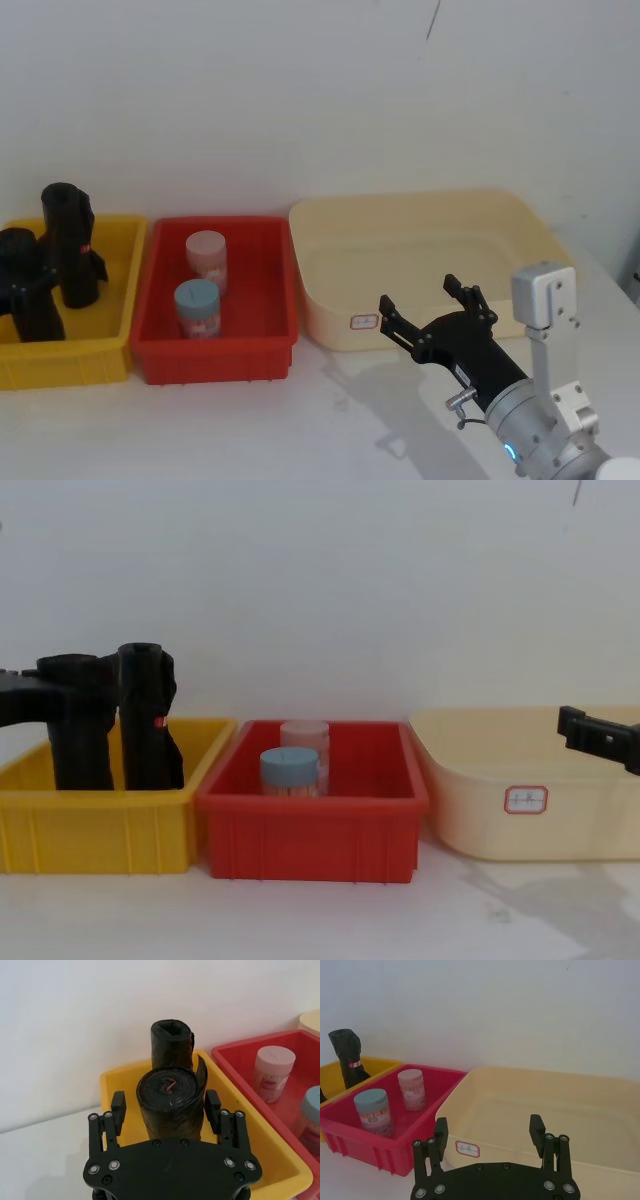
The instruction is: Pick up the garbage bag with the one hand and transfer it to the other hand.
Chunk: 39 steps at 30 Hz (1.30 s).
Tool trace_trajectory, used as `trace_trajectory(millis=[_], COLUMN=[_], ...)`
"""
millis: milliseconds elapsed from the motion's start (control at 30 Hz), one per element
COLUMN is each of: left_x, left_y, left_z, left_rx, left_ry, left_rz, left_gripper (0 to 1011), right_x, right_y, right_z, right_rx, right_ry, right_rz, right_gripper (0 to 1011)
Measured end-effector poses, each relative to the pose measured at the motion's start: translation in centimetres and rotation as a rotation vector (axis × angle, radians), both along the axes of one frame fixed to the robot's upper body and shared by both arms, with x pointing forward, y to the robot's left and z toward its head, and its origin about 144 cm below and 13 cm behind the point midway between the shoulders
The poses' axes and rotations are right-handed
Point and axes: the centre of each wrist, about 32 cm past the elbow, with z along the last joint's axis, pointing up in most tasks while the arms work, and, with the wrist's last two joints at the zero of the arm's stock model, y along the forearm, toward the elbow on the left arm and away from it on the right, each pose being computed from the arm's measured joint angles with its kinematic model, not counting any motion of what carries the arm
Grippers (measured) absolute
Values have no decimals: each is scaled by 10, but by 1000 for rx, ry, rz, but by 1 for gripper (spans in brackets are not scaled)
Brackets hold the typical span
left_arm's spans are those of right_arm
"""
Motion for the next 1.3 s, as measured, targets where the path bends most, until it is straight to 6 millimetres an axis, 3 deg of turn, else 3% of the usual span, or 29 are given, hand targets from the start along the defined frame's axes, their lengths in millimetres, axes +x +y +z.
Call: trace_trajectory(millis=[133,300,367,500,967,1300], left_x=[2,4,4,6,7,10], left_y=[1,2,2,2,2,1], left_z=[0,1,1,2,3,28], left_rx=[-2,-5,-5,-7,-10,-1], left_ry=[-2,-5,-6,-6,-11,-71], left_rz=[-9,-23,-24,-31,-38,-82], left_gripper=[895,723,711,558,532,531], right_x=[0,0,0,0,0,0], right_y=[0,0,0,0,0,0], right_z=[0,0,0,0,0,0], right_rx=[0,0,0,0,0,0], right_ry=[0,0,0,0,0,0], right_rz=[0,0,0,0,0,0], right_gripper=[1001,1001,1001,1001,1001,1001])
